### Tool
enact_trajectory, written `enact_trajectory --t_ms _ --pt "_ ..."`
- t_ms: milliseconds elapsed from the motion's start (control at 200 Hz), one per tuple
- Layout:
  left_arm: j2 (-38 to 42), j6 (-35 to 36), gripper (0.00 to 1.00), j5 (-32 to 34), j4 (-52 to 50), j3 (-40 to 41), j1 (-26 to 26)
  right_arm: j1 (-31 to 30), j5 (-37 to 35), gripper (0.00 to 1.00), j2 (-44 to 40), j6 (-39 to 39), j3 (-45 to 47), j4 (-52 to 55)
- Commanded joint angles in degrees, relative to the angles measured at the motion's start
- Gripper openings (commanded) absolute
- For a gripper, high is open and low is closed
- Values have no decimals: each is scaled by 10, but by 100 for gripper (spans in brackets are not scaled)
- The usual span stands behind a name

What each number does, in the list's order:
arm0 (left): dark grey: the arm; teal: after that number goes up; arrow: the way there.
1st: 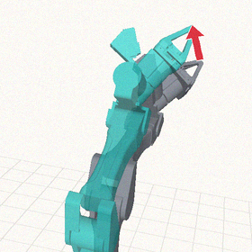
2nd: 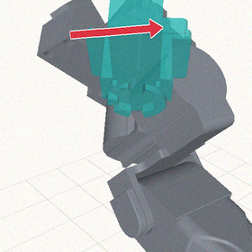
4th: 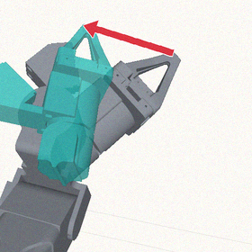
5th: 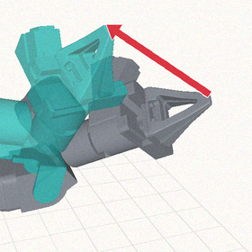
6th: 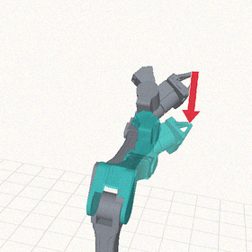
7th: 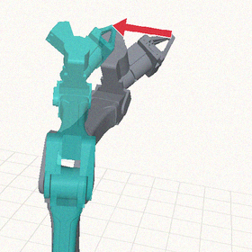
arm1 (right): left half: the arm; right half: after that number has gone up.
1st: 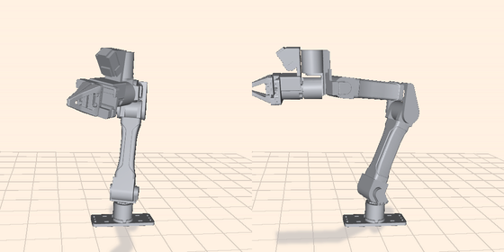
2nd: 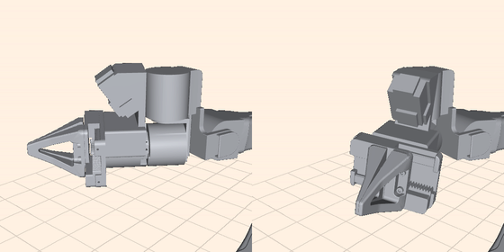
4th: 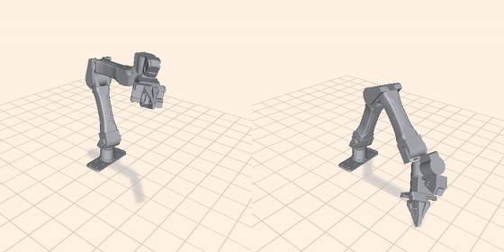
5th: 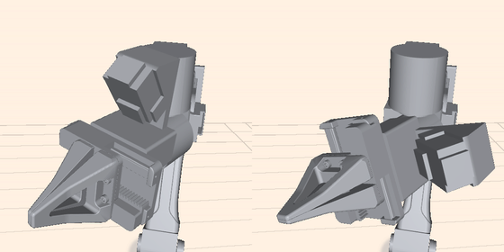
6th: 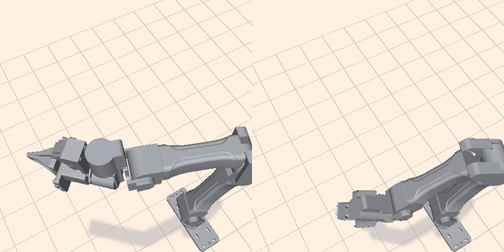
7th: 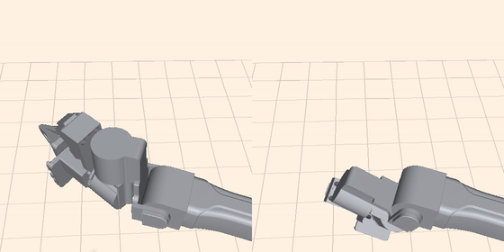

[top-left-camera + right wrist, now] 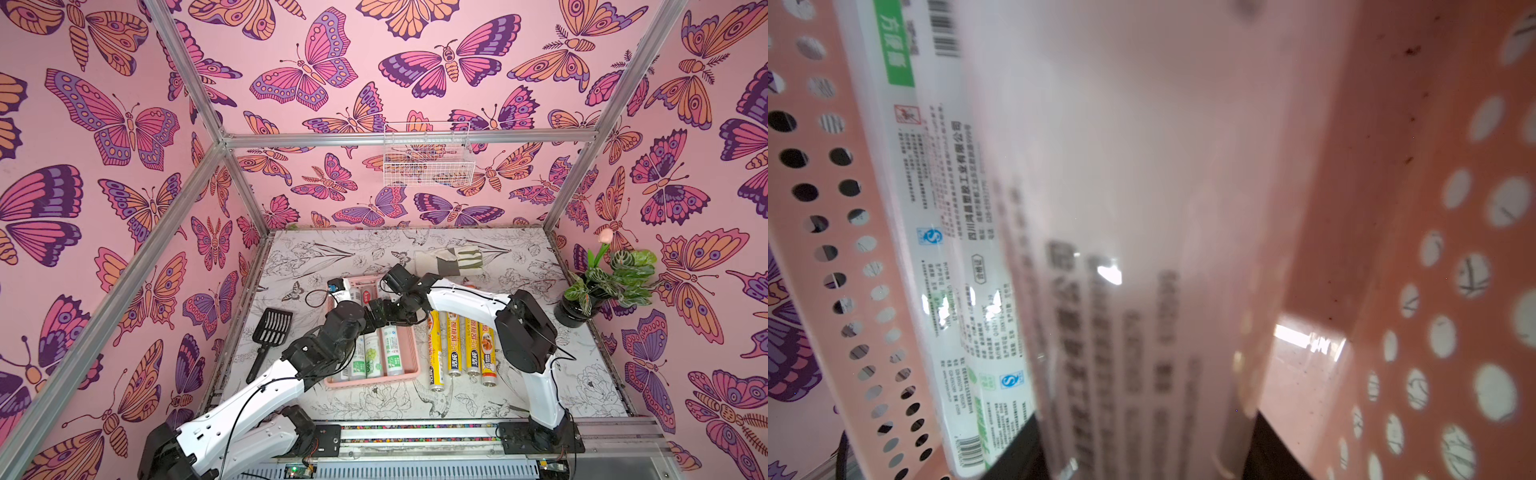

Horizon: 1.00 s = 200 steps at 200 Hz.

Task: Put the plastic wrap into the basket
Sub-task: Place the plastic wrap in the basket.

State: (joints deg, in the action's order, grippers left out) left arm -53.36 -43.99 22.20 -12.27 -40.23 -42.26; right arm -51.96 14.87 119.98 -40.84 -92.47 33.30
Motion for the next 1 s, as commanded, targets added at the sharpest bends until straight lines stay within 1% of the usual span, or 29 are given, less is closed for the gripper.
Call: enact_trajectory --t_ms 0,361,531,656,791,996 --pt "7 2 100 12 -14 6 4 -7 -15 46 6 -7 -27 14" --pt "1 4 100 10 -14 1 6 -11 -28 54 18 -13 -35 13" --pt "-2 3 100 8 -14 1 8 -13 -31 56 16 -16 -36 12" --pt "-3 3 100 6 -14 1 9 -13 -35 59 14 -14 -36 15" --pt "-3 1 100 4 -14 1 9 -14 -34 61 11 -14 -34 13" --pt "-3 1 100 3 -14 0 9 -17 -39 60 -9 -20 -22 3"
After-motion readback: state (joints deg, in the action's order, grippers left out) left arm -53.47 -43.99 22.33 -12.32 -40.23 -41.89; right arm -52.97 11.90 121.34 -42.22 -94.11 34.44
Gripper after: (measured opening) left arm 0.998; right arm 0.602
